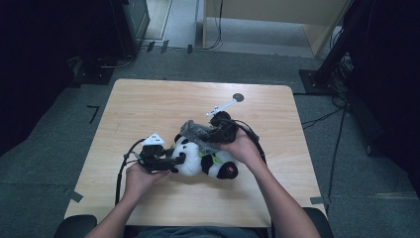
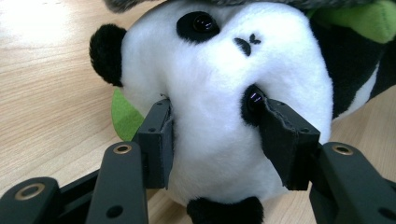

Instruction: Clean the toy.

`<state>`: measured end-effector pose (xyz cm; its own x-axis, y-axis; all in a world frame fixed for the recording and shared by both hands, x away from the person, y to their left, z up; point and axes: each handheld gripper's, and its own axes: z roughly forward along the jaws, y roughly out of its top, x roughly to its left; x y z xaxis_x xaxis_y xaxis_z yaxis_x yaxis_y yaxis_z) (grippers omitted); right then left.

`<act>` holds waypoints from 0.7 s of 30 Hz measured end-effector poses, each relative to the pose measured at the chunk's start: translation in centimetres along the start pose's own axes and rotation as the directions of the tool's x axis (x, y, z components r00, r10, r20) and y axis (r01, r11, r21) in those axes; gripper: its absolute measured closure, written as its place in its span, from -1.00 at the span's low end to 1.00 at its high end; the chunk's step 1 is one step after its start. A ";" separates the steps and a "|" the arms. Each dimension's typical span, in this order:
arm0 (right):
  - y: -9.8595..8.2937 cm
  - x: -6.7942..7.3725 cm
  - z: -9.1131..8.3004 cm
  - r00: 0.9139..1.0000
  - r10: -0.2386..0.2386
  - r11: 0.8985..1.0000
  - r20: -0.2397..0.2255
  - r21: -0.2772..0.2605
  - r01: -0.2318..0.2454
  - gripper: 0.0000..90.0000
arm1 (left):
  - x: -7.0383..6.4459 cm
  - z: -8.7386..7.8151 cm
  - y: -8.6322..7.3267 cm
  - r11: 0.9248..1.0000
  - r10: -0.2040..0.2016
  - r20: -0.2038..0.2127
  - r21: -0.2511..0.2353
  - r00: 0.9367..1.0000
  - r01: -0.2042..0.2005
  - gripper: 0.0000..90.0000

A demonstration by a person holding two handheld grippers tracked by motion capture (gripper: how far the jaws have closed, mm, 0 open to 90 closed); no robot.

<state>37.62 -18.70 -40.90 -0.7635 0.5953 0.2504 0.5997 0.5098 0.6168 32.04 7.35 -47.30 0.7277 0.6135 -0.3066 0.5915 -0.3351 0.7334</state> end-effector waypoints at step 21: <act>-5.7 -1.0 -6.0 0.997 0.051 0.998 0.051 -0.050 -0.048 0.79 | 0.3 0.0 0.1 0.999 -0.035 0.010 0.002 0.999 0.035 0.06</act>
<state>33.54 -25.94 -40.15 -0.7189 0.6514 0.2427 0.6231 0.4491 0.6404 32.35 7.45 -47.31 0.7097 0.6180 -0.3382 0.6176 -0.3149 0.7207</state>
